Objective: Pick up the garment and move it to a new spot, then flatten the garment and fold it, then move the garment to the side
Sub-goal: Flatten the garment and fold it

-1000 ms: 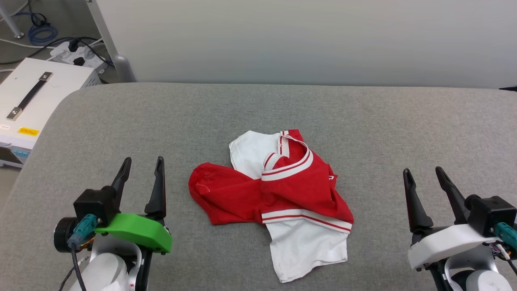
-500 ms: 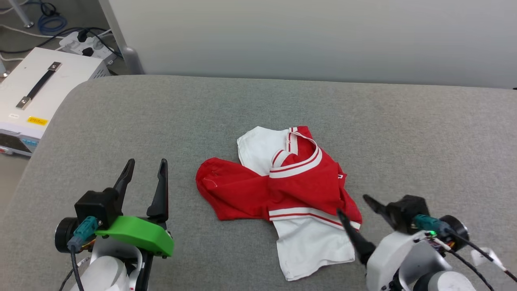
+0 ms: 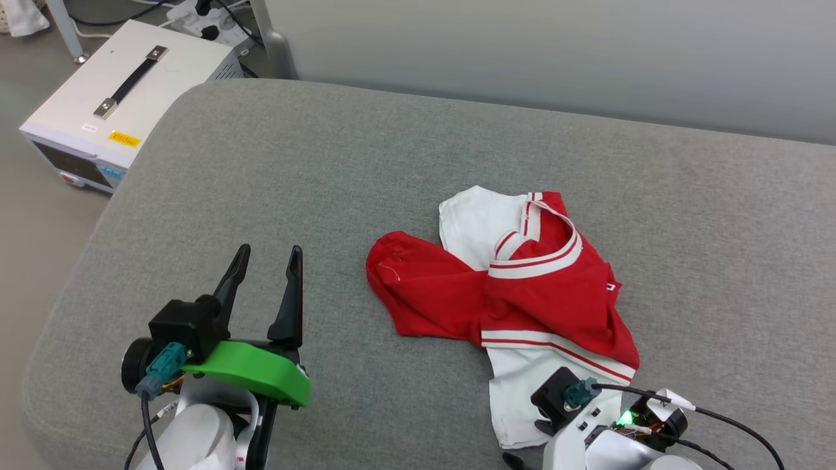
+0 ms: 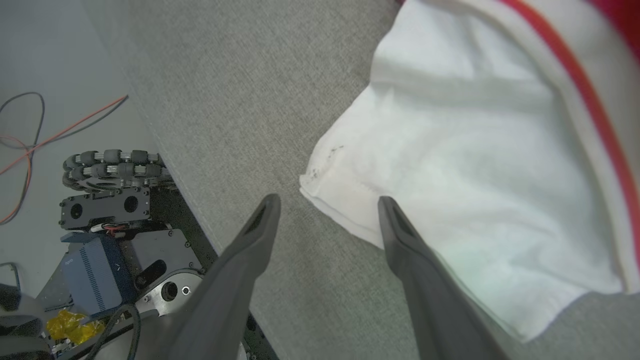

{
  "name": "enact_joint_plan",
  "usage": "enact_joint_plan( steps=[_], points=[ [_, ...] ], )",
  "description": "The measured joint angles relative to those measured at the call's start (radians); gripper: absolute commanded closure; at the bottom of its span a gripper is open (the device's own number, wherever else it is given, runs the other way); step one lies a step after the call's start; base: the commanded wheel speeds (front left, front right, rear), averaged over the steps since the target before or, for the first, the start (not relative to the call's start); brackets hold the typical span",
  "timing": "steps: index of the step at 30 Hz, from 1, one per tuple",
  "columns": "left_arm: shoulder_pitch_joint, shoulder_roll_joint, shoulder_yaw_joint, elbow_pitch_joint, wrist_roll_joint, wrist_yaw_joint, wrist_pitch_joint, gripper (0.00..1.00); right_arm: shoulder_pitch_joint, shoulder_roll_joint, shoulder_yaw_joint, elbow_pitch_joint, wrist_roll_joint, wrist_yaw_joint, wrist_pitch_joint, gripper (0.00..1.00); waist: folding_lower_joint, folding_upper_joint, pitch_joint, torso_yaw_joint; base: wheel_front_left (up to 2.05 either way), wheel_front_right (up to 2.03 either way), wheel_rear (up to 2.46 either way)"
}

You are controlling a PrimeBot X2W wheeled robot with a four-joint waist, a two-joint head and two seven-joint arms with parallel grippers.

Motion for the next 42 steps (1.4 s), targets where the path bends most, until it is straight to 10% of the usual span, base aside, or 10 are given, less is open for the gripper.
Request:
enact_joint_plan(
  steps=[9,10,11,24,42],
  points=[
    [-0.007,-0.031,0.011,0.026,0.007,-0.024,-0.008,0.00,-0.090,-0.016,0.114,0.123,0.050,-0.001,0.126,0.03,0.0000,0.0000,0.057,0.041,0.00,0.00,0.00],
    [-0.007,-0.032,0.012,0.028,0.008,-0.026,-0.008,0.00,-0.097,-0.016,0.118,0.123,0.062,-0.002,0.145,0.67,0.0000,0.0000,0.060,0.043,0.00,0.00,0.00],
    [-0.007,-0.034,0.015,0.029,0.008,-0.026,-0.008,0.00,-0.103,-0.017,0.123,0.122,0.082,-0.004,0.171,1.00,0.0000,0.0000,0.064,0.045,0.00,0.00,0.00],
    [-0.005,-0.044,0.037,0.044,0.025,-0.035,-0.009,0.00,-0.133,0.021,-0.067,0.020,0.049,0.001,-0.010,1.00,0.0001,0.0000,0.041,0.020,0.00,0.00,0.00],
    [-0.004,-0.039,0.030,0.048,0.024,-0.039,-0.007,0.00,0.012,0.149,-1.014,0.165,-0.133,0.000,-0.169,1.00,0.0001,0.0000,0.033,-0.025,0.00,0.00,0.00]
  ],
)
